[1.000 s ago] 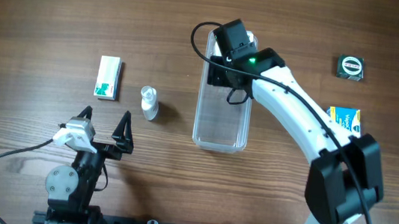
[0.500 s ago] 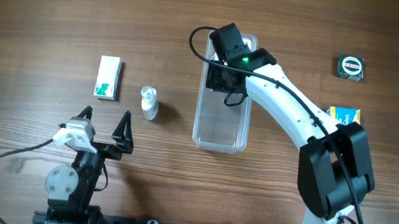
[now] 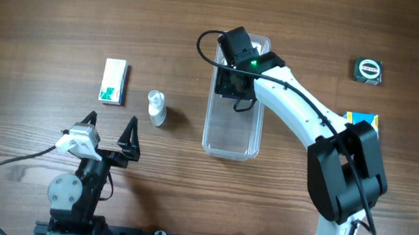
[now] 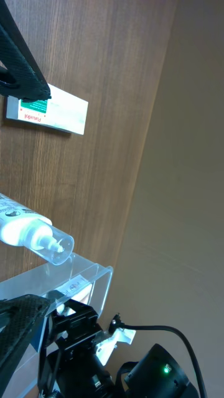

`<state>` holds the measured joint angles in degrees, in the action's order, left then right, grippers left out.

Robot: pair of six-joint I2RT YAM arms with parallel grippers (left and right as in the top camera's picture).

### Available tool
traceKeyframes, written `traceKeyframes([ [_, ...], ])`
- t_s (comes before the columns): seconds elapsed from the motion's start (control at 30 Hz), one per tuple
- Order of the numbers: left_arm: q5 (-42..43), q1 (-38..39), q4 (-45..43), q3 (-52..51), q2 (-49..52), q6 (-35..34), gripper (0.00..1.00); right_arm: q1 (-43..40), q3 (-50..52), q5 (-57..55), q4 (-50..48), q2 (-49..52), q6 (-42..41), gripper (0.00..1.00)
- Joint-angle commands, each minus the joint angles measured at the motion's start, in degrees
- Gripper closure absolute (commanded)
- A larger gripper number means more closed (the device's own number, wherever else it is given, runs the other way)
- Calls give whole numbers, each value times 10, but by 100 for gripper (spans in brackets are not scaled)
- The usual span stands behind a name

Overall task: Pack container
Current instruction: 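Carry the Hansaplast box left over the clear container and lower it, then open the right gripper to release the box and lift away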

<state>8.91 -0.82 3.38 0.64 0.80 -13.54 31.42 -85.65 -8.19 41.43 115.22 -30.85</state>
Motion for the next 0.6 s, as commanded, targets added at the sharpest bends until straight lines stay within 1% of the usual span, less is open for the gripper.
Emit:
traceKeyframes([
  [0.0,5,-3,1,-3,-4,13,0,-1,-1,-10,-5,7,-8,20],
  [0.1,5,-3,1,-3,-4,13,0,-1,-1,-11,-6,7,-8,19],
  [0.23,5,-3,1,-3,-4,13,0,-1,-1,-22,-7,7,-7,15],
  [0.57,5,-3,1,-3,-4,13,0,-1,-16,-25,6,4,-5,13],
])
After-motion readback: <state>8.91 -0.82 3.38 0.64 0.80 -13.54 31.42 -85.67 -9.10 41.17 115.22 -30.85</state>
